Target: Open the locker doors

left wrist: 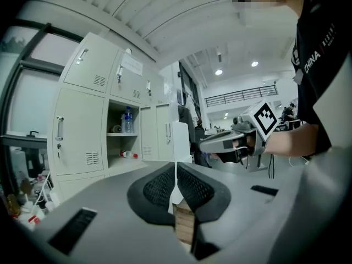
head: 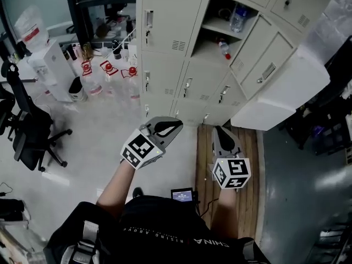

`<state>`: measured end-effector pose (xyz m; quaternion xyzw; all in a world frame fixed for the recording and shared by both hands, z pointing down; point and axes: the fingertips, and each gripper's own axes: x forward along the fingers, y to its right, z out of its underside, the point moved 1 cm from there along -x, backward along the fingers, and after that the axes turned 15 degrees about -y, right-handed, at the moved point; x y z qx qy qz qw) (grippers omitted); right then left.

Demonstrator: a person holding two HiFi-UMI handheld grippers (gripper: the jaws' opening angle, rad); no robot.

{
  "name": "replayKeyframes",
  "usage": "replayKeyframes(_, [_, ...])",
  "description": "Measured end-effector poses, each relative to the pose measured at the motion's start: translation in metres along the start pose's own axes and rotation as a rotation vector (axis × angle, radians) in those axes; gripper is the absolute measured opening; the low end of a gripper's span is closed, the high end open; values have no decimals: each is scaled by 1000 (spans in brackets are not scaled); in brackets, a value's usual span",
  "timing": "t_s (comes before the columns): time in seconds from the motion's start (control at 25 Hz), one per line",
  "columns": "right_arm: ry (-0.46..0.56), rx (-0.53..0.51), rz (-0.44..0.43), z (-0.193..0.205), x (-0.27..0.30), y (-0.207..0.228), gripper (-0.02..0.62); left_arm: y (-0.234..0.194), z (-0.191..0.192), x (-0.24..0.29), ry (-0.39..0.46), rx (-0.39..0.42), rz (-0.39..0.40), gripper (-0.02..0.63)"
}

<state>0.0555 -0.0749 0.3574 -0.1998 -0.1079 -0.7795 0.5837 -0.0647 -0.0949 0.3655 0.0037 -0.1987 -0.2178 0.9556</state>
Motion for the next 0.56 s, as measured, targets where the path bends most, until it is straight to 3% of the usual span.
replayKeyframes(0.56, [20, -51, 15, -8, -12, 32, 41, -24, -2, -4, 28, -46, -90, 25])
